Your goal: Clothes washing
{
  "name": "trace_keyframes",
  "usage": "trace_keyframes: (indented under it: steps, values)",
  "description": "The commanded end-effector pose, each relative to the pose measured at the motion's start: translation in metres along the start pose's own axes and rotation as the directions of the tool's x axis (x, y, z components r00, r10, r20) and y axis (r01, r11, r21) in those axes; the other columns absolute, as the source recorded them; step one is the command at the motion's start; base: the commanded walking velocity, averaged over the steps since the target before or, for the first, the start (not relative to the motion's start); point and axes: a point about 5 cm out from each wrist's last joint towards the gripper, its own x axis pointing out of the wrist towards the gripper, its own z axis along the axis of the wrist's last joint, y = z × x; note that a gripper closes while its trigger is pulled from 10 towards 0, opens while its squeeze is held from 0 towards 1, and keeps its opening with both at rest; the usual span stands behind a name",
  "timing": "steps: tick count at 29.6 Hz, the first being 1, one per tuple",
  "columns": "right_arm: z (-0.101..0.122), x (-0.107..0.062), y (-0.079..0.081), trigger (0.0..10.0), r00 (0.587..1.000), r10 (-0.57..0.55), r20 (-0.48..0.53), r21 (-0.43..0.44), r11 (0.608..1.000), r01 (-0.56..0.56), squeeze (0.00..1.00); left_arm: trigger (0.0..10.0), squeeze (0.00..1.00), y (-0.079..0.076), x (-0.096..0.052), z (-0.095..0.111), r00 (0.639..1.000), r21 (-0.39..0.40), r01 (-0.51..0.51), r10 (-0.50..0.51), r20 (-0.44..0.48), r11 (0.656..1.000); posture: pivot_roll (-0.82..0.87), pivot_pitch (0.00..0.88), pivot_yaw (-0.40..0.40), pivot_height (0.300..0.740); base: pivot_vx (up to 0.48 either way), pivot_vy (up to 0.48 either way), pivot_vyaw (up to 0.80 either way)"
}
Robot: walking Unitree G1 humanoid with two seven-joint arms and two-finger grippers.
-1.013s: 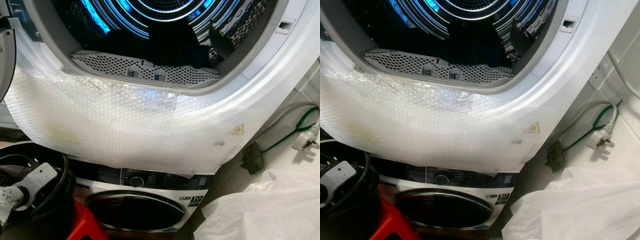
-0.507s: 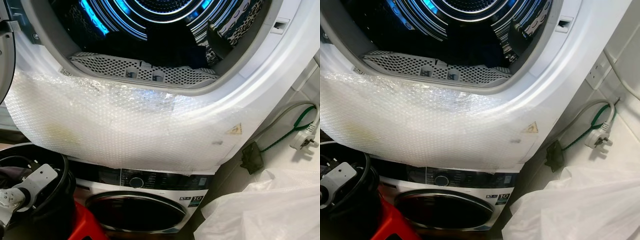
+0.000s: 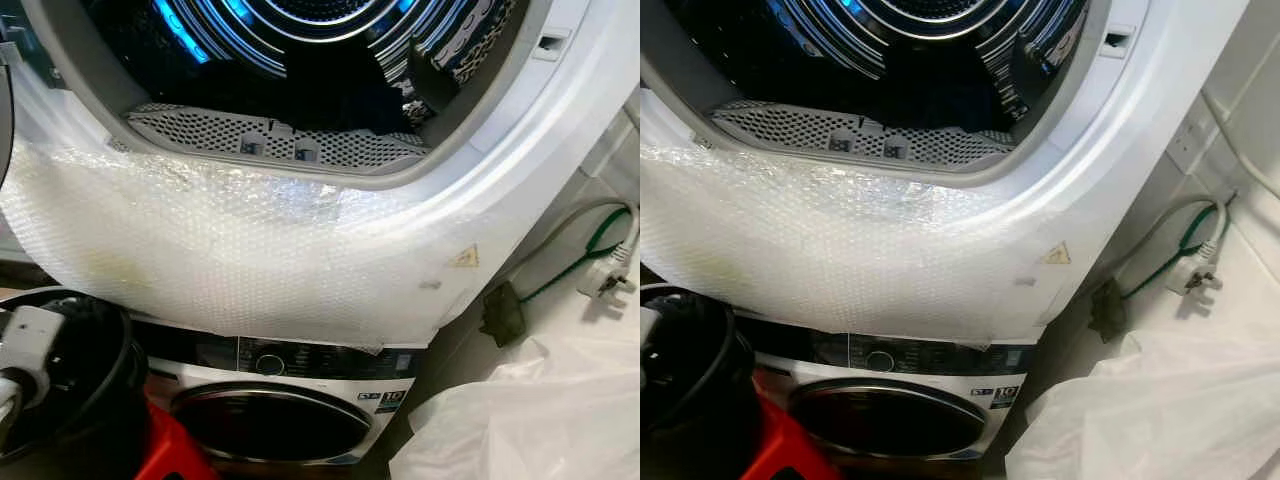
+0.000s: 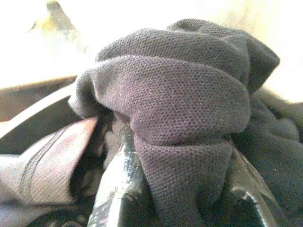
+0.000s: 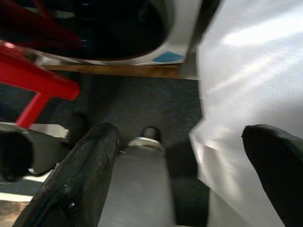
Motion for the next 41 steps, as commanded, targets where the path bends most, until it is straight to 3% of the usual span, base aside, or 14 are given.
trace_keyframes:
  steps: [1, 3, 6, 10, 12, 16, 18, 23, 24, 32, 35, 38, 39, 41]
  values:
    - [-0.005, -0.001, -0.001, 10.0, 1.000, -0.014, -0.016, 0.031, 0.999, 0.014, 0.00, 0.0, 0.00, -0.003, -0.006, 0.022, 0.992, -0.023, 0.065, -0.062, 0.111, 0.998, 0.08, 0.072, -0.004, 0.740, 0.000, 0.000, 0.00]
    - [-0.004, 0.000, 0.002, 10.0, 1.000, -0.012, -0.018, 0.035, 0.999, 0.012, 0.00, 0.0, 0.00, -0.009, -0.013, 0.032, 0.980, -0.034, 0.131, -0.124, 0.156, 0.991, 0.11, 0.067, 0.014, 0.740, 0.000, 0.000, 0.00]
    - [-0.002, 0.001, 0.008, 10.0, 1.000, -0.008, -0.018, 0.057, 0.998, 0.010, 0.00, 0.0, 0.00, -0.034, -0.039, 0.072, 0.884, -0.104, 0.394, -0.345, 0.316, 0.913, 0.12, 0.059, 0.030, 0.740, 0.000, 0.000, 0.00]
    - [0.000, 0.002, 0.013, 10.0, 1.000, -0.005, -0.015, 0.072, 0.997, 0.006, 0.00, 0.0, 0.00, -0.042, -0.054, 0.090, 0.818, -0.108, 0.520, -0.457, 0.350, 0.847, 0.13, 0.050, 0.042, 0.740, 0.000, 0.000, 0.00]
    - [0.001, 0.003, 0.016, 10.0, 1.000, -0.002, -0.015, 0.079, 0.997, 0.003, 0.00, 0.0, 0.00, -0.055, -0.062, 0.110, 0.731, -0.059, 0.640, -0.583, 0.355, 0.766, 0.14, 0.040, 0.053, 0.740, 0.000, 0.000, 0.00]
    - [0.002, 0.003, 0.017, 10.0, 1.000, -0.002, -0.015, 0.084, 0.996, 0.004, 0.00, 0.0, 0.00, -0.063, -0.064, 0.117, 0.690, -0.030, 0.690, -0.645, 0.328, 0.723, 0.14, 0.035, 0.058, 0.740, 0.000, 0.000, 0.00]
    - [0.003, 0.004, 0.018, 10.0, 1.000, -0.004, -0.013, 0.093, 0.996, 0.005, 0.00, 0.0, 0.00, -0.080, -0.062, 0.128, 0.598, 0.011, 0.775, -0.739, 0.309, 0.632, 0.13, 0.025, 0.069, 0.740, 0.000, 0.000, 0.00]
    - [0.007, 0.005, 0.019, 10.0, 1.000, -0.013, -0.003, 0.117, 0.993, 0.013, 0.00, 0.0, 0.00, -0.108, -0.052, 0.143, 0.442, 0.049, 0.877, -0.841, 0.313, 0.479, 0.12, 0.007, 0.088, 0.740, 0.000, 0.000, 0.00]
    - [0.007, 0.005, 0.019, 10.0, 1.000, -0.016, -0.004, 0.126, 0.992, 0.017, 0.00, 0.0, 0.00, -0.130, -0.044, 0.147, 0.340, 0.075, 0.924, -0.894, 0.292, 0.376, 0.11, 0.000, 0.097, 0.740, 0.000, 0.000, 0.00]
    - [0.006, 0.005, 0.022, 10.0, 0.999, -0.032, 0.000, 0.175, 0.984, 0.031, 0.00, 0.0, 0.00, -0.186, -0.031, 0.173, 0.032, 0.204, 0.975, -0.964, 0.265, 0.088, 0.06, 0.000, 0.127, 0.740, 0.000, 0.000, 0.00]
    - [0.005, 0.005, 0.022, 10.0, 0.999, -0.034, -0.001, 0.182, 0.983, 0.034, 0.00, 0.0, 0.00, -0.190, -0.028, 0.181, -0.001, 0.237, 0.969, -0.966, 0.259, 0.063, 0.05, 0.000, 0.133, 0.740, 0.000, 0.000, 0.00]
    - [0.003, 0.004, 0.021, 10.0, 0.999, -0.040, -0.004, 0.191, 0.981, 0.040, 0.00, 0.0, 0.00, -0.194, -0.010, 0.209, 0.007, 0.328, 0.940, -0.962, 0.271, 0.099, 0.05, 0.000, 0.137, 0.740, 0.000, 0.000, 0.00]
    - [0.002, 0.004, 0.020, 10.0, 0.999, -0.046, -0.005, 0.198, 0.979, 0.046, 0.00, 0.0, 0.00, -0.193, 0.004, 0.232, 0.072, 0.380, 0.902, -0.938, 0.339, 0.206, 0.04, 0.000, 0.138, 0.740, 0.000, 0.000, 0.00]
    - [0.001, 0.003, 0.019, 10.0, 0.999, -0.049, -0.007, 0.201, 0.978, 0.050, 0.00, 0.0, 0.00, -0.190, 0.012, 0.256, 0.101, 0.423, 0.860, -0.906, 0.410, 0.287, 0.03, 0.000, 0.139, 0.740, 0.000, 0.000, 0.00]
